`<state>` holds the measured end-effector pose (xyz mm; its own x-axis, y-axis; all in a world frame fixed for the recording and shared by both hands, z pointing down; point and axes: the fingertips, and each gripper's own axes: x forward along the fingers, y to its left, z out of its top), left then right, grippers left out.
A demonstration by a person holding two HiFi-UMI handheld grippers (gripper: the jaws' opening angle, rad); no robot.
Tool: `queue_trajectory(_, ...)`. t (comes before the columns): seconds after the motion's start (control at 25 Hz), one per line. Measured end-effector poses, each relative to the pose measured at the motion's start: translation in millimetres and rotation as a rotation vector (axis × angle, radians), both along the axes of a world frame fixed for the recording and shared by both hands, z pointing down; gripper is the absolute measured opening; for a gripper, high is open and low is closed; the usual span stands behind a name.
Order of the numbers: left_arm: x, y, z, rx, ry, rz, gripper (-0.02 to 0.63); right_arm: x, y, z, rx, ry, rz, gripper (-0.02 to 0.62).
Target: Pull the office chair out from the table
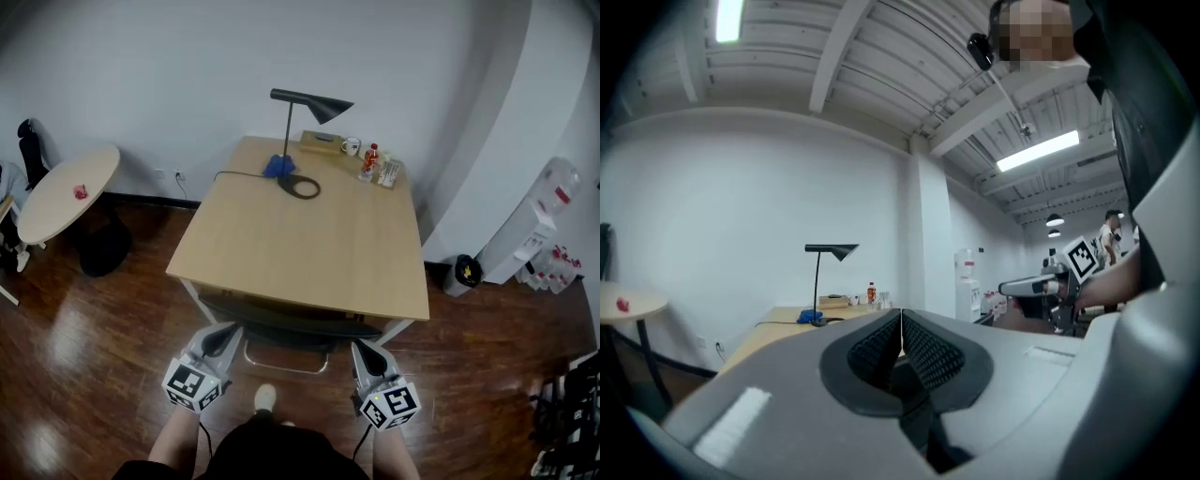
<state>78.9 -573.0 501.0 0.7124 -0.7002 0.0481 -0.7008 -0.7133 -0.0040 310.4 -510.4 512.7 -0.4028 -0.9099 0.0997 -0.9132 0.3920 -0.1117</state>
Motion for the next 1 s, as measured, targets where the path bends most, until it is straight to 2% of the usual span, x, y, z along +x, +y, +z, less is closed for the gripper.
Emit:
queue_trajectory(0.12, 12.1, -18.0, -6.3, 0.093, -0.126, 0.072, 0.003, -10.7, -20.7, -1.9, -0.025, 0.062, -0.059, 0.046)
queue_trajectory(0.32, 48.1, -24.9, 7.2, 0.214, -0.412, 0.285, 0.005, -33.5, -45.4, -5.7, -0.051, 0.160, -0.193, 0.128)
queue_trajectory(0.4, 51.7, -25.3, 23.1, 0.250, -0.557, 0.330, 0.021, -46.6, -48.8, 3.9, -0.086, 0.277, -0.284, 0.183)
queue_trajectory(0.44, 51.9, -25.6, 31.9, 0.245, -0.610, 0.356, 0.061, -51.0, -50.3, 11.0, -0.104, 0.348, -0.321, 0.199)
queue_trajectory(0.52, 50.9, -26.0, 47.9, 0.211, -0.670, 0.414, 0.148, -56.7, -52.6, 24.2, -0.137, 0.461, -0.371, 0.253)
queue_trajectory(0.68, 45.2, -26.9, 78.1, 0.156, -0.799, 0.508, 0.218, -68.7, -48.0, 62.5, -0.227, 0.682, -0.463, 0.314)
queue_trajectory(0.8, 41.6, -31.6, 92.8, 0.130, -0.867, 0.559, 0.222, -69.8, -49.0, 86.9, -0.264, 0.840, -0.477, 0.324)
queue_trajectory(1.0, 43.0, -35.6, 100.2, 0.109, -0.888, 0.614, 0.232, -55.4, -59.5, 110.3, -0.323, 0.989, -0.478, 0.307)
